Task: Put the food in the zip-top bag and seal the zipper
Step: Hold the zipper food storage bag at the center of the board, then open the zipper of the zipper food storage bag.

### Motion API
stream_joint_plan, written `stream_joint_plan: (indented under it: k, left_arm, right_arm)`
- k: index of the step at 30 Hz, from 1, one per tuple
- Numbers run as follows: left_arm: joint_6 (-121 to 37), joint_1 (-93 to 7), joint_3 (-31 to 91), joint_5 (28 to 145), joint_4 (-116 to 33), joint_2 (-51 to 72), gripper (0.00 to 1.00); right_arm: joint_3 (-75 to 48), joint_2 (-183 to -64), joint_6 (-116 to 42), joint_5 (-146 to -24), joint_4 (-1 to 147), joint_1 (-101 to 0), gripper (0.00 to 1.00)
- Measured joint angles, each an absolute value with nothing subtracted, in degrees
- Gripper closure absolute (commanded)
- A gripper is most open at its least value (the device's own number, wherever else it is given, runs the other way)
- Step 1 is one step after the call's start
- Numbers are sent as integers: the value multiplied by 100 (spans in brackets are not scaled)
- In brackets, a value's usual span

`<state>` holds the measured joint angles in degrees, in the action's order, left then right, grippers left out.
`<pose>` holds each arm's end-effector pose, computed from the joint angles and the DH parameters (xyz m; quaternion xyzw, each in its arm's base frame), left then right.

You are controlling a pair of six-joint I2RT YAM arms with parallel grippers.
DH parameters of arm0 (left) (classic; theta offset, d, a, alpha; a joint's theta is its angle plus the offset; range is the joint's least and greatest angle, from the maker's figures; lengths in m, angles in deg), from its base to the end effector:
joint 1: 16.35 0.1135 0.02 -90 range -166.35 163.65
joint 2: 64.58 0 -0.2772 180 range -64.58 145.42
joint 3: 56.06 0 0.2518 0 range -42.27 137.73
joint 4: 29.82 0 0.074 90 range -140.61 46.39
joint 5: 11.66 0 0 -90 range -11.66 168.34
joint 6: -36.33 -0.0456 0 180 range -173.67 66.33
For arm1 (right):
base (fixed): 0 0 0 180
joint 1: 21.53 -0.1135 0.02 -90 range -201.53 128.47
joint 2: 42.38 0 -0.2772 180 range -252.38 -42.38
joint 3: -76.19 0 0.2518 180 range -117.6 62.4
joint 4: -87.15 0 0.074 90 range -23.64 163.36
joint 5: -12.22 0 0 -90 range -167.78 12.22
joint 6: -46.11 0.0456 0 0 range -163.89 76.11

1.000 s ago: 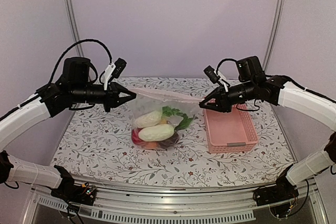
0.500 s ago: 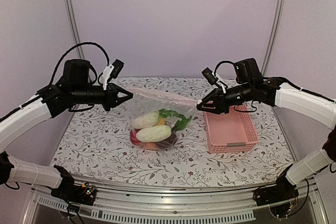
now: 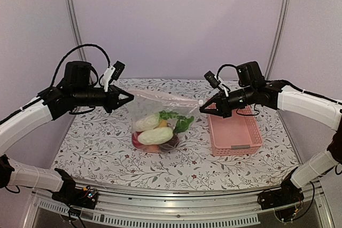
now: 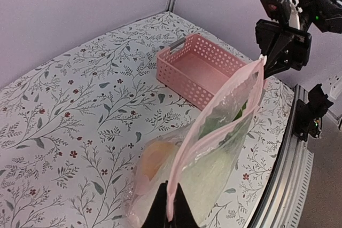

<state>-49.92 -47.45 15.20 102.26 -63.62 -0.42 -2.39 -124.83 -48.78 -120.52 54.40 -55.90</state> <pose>0.2066 -0.1462 0.3421 0.3025 0.7835 -0.3220 0.4370 0.2475 0.2068 0.3072 -0.4337 0.7287 0.4213 0.3217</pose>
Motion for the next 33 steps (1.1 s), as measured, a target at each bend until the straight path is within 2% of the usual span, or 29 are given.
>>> stream_joint_plan:
  k: [2,6,8,10,15,19,27,33]
  left_arm:
    - [-4990,-4740,1520,10222,-6364,-42,96]
    - [-4957,-4729,1526,10187,-6412,-60,61]
    - [-4891,-4725,1601,10152,-6487,-110,46]
    - [-4887,-4734,1795,10124,-6515,-204,39]
    - [-4909,-4882,2779,10124,-6312,-258,36]
    - [-4935,-5269,3465,10333,-5973,163,35]
    - [-5047,-5971,3574,10899,-5610,1717,38]
    - [-5213,-6187,3574,11129,-5545,2203,42]
  right_arm:
    - [-243,-12492,-4841,-12068,5460,-5590,100]
    - [-396,-12497,-4825,-12052,5333,-5625,100]
    - [-635,-12512,-4893,-11982,5152,-5706,100]
    - [-1039,-12573,-5016,-11862,4887,-5842,100]
    - [-1985,-12846,-5405,-11543,4356,-6213,100]
    - [-2291,-13026,-5610,-11381,4065,-6379,100]
    - [-2337,-13117,-5759,-11281,3794,-6454,100]
    - [-2337,-13117,-5805,-11279,3713,-6526,100]
